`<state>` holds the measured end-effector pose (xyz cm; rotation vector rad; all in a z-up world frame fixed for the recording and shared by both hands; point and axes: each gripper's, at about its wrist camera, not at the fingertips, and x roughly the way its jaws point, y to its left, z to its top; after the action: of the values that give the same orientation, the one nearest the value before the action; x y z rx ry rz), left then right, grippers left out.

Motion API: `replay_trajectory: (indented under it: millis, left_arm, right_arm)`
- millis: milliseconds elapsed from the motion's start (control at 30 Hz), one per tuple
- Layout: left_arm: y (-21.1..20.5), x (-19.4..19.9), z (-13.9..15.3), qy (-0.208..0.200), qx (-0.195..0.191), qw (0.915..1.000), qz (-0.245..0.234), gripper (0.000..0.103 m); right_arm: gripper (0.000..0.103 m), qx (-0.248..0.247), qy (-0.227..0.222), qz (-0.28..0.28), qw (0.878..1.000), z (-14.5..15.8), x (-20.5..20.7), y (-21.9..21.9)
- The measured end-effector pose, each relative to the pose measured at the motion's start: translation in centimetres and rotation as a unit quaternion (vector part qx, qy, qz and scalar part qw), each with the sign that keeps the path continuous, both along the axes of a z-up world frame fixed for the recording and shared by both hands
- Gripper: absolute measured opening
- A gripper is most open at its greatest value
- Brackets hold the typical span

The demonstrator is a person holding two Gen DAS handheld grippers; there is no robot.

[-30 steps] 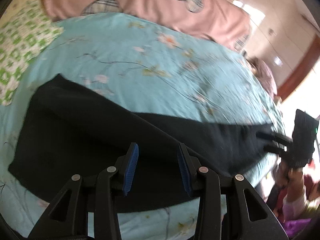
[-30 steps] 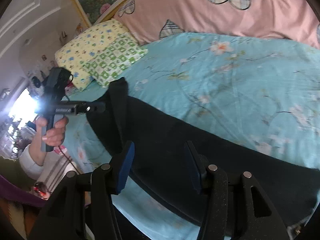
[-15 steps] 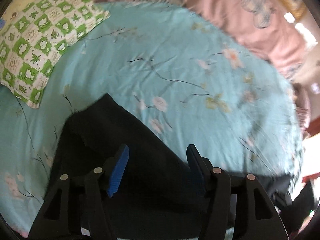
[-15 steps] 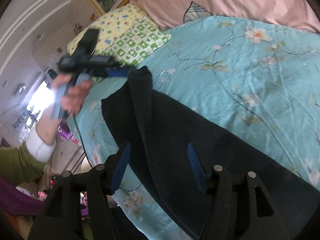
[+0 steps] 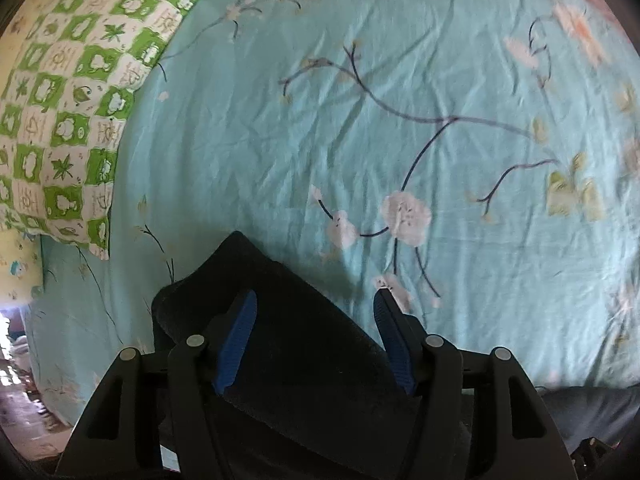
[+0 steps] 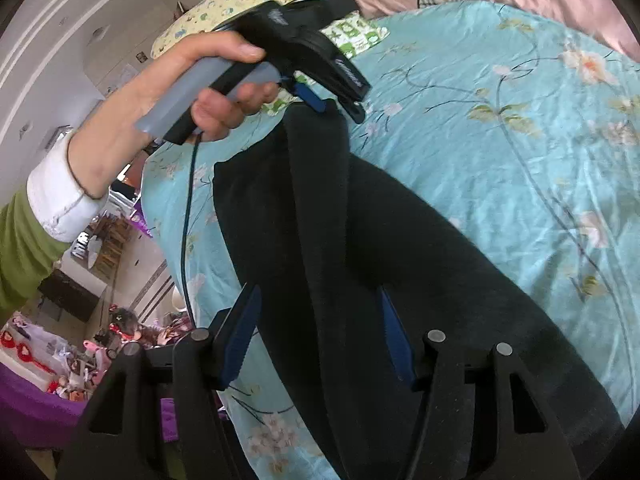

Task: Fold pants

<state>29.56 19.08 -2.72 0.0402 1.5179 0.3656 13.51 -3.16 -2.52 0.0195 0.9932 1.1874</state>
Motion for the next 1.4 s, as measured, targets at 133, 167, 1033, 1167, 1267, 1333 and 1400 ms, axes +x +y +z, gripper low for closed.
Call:
replay_trajectory:
  millis: [133,167,1033,1167,1267,1333,1400]
  left_arm:
    - [0.1,-1.4,-0.4,-0.005,-0.012,0.9999,-0.008,0.009]
    - [0.2,-2.0,-0.1,-0.018,-0.01,0.9997,-0.012,0.007]
    - [7.7,-24.2,7.2,-0.327,-0.196,0.9139,0.139,0.003]
    - [8.8,-25.6,5.9,-0.336,-0.207,0.9062,0.153,0.003]
    - [9.4,-26.2,4.3,-0.331,-0.208,0.9059,0.163,0.003]
    - [9.5,-26.5,3.5,-0.327,-0.207,0.9072,0.164,0.003]
    - [9.6,-26.8,2.8,-0.324,-0.207,0.9083,0.165,0.003]
  right_arm:
    - [0.06,-0.003,0.003,0.01,1.0,-0.7,0.0,0.6]
    - [0.056,-0.005,-0.001,0.012,1.0,-0.8,-0.2,0.7]
    - [0.007,-0.002,-0.112,0.034,0.993,1.6,-5.7,0.6]
    - [0.007,-0.018,-0.13,0.042,0.991,1.6,-6.8,1.0]
    - [0.007,-0.035,-0.139,0.043,0.989,1.3,-7.2,1.5]
    - [0.007,-0.045,-0.141,0.044,0.988,1.0,-7.3,1.8]
    - [0.007,-0.058,-0.145,0.048,0.987,0.6,-7.4,2.1]
